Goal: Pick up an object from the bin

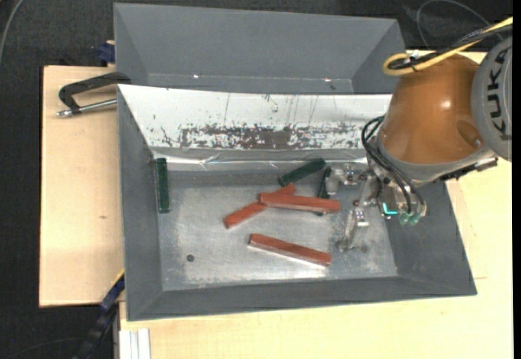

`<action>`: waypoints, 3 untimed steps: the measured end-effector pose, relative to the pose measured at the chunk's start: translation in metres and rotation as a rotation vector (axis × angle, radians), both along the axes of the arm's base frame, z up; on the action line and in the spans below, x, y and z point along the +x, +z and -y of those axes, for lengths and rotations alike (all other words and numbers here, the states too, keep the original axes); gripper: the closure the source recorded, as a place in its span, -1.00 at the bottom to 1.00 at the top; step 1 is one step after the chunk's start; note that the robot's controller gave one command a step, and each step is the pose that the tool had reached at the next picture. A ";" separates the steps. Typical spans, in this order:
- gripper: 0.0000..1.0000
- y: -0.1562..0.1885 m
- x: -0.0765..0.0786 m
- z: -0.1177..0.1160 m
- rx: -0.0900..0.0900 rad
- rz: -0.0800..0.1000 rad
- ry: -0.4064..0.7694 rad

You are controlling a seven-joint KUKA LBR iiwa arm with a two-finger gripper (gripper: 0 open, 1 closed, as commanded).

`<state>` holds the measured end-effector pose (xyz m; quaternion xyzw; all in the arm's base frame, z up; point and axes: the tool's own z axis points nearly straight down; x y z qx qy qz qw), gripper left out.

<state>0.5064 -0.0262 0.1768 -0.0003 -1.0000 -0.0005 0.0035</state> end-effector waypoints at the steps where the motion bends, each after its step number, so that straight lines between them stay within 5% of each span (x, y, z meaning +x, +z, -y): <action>1: -1.00 0.082 0.002 0.027 -0.002 0.014 0.005; 2: -1.00 -0.091 -0.004 0.022 -0.001 0.017 0.138; 3: -1.00 -0.094 -0.010 -0.020 0.000 0.017 0.143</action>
Offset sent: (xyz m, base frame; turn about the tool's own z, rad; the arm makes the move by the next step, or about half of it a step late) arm 0.0000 -0.0266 0.0802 -0.0060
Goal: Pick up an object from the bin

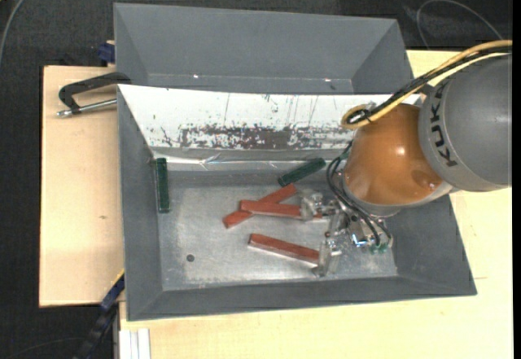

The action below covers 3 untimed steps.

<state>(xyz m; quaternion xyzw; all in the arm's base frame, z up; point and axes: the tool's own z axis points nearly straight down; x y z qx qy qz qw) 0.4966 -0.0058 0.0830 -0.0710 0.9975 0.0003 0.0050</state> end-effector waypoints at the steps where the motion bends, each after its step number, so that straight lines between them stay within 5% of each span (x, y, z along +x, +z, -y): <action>1: -1.00 -0.013 -0.004 -0.041 0.001 -0.011 0.034; 2: 1.00 -0.013 -0.004 -0.038 0.000 -0.011 0.031; 3: 1.00 0.168 0.002 -0.023 -0.002 0.004 0.104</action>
Offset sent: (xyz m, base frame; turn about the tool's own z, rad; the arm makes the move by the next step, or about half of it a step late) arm -0.0045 0.0373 -0.0130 -0.0298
